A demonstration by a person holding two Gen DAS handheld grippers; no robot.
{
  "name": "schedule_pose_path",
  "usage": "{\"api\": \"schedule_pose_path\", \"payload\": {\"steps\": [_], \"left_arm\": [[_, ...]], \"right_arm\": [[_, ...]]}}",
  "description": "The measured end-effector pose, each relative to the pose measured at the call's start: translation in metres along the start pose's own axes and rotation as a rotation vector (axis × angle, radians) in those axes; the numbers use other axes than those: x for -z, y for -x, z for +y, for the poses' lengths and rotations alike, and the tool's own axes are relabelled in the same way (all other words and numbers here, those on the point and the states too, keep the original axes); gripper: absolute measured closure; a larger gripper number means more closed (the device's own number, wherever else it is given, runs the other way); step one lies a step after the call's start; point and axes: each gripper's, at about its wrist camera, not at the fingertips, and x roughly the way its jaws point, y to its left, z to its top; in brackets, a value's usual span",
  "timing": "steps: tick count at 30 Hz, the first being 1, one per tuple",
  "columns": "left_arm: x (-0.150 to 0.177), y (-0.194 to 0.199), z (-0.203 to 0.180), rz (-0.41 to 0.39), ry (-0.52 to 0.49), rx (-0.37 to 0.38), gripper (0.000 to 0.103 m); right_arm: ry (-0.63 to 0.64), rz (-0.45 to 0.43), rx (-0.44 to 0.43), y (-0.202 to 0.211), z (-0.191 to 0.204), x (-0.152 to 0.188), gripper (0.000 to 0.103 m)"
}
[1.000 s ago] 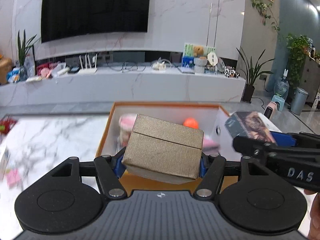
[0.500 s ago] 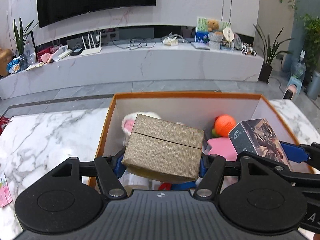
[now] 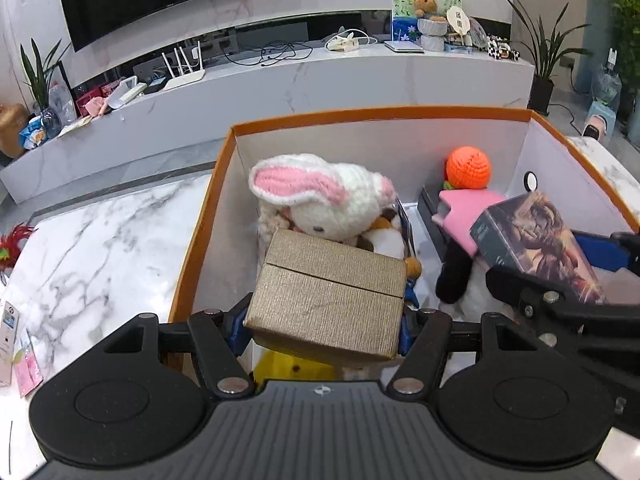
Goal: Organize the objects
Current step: 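Lift the brown box and card deck and carry both over the orange box, then lower both grippers into the box and open them to release the items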
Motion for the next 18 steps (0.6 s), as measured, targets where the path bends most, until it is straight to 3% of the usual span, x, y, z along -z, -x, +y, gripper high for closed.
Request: {"api": "schedule_pose_path", "payload": {"steps": [18], "left_arm": [[-0.0068,-0.0031,-0.0076,0.081,-0.001,-0.056,0.028]], "right_arm": [[0.028,0.042,0.012,0.0074,-0.0011,0.0004,0.043]]}}
